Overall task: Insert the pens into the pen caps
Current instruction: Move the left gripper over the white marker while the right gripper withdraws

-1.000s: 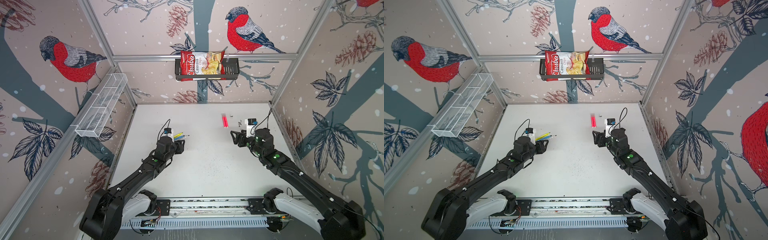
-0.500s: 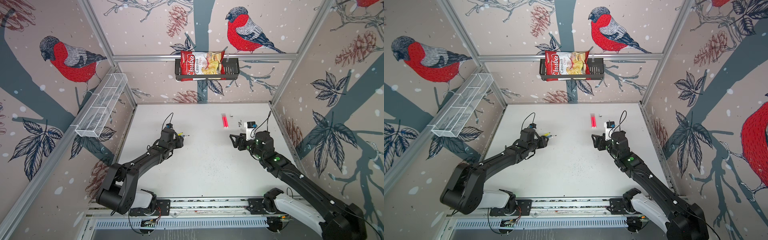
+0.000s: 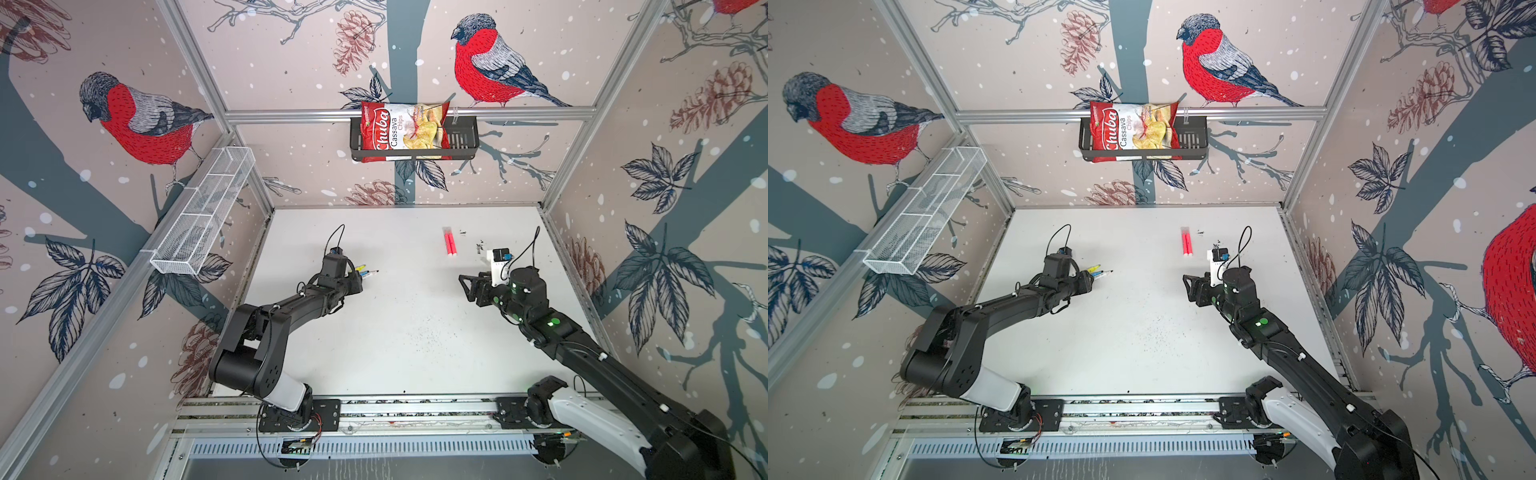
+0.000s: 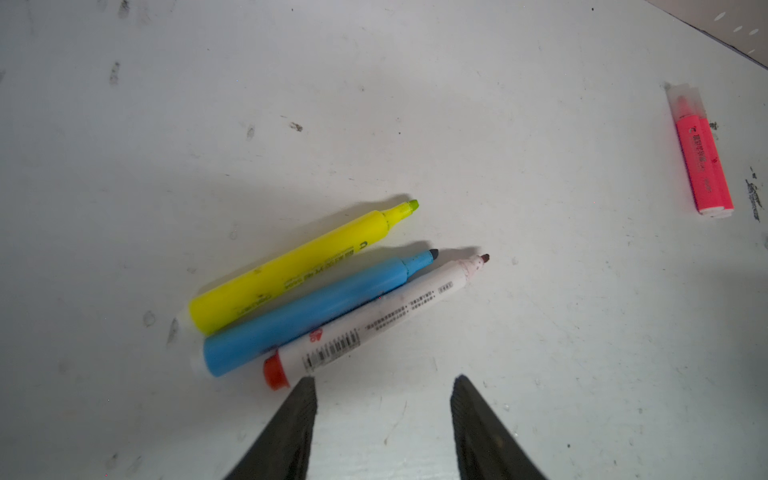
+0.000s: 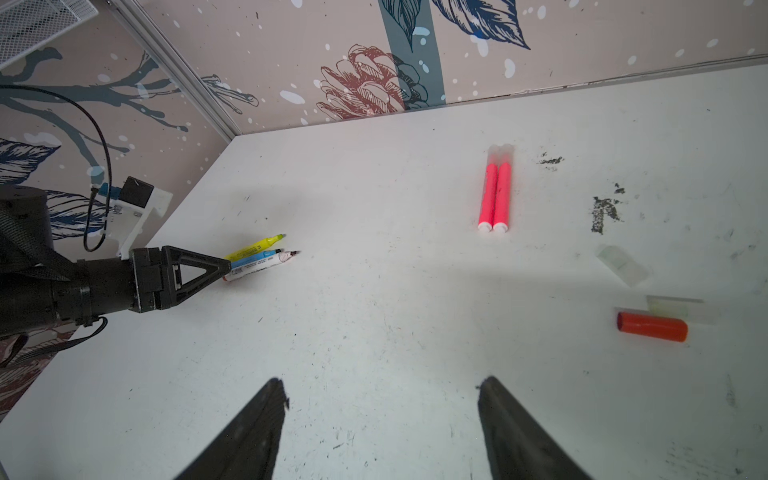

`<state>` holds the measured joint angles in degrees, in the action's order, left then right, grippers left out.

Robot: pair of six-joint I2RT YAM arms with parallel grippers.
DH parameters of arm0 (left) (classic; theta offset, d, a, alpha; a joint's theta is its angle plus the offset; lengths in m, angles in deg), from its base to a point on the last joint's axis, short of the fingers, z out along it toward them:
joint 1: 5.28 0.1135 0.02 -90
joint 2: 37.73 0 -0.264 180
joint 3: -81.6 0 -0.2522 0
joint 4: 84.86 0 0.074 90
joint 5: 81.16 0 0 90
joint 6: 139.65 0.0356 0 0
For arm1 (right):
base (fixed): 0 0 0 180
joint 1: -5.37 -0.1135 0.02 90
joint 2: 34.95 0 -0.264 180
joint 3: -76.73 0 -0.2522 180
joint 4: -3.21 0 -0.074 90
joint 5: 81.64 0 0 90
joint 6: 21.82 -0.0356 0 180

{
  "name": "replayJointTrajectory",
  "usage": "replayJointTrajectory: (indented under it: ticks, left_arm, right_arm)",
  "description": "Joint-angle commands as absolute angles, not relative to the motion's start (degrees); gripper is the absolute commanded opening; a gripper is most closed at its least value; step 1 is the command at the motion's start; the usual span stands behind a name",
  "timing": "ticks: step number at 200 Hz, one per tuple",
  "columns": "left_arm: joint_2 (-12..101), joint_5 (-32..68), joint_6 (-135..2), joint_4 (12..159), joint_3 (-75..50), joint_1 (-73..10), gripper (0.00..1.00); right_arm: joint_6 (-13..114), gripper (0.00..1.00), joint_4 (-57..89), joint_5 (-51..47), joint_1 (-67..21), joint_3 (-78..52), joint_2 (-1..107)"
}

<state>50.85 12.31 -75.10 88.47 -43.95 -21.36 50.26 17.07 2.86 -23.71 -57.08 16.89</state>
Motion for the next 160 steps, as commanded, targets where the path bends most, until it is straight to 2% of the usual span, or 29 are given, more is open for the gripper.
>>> replayJointTrajectory:
  ticks: [1,160]
  left_arm:
    - [51.74,12.62,-74.00,89.02,-43.24,-21.08,0.53]
    - [56.80,13.80,-72.21,89.84,-39.81,-20.40,0.53]
  right_arm:
    - [50.05,0.74,14.90,1.69,-23.79,-57.34,16.73]
    - [49.22,0.74,14.81,1.59,-23.75,-57.60,15.85]
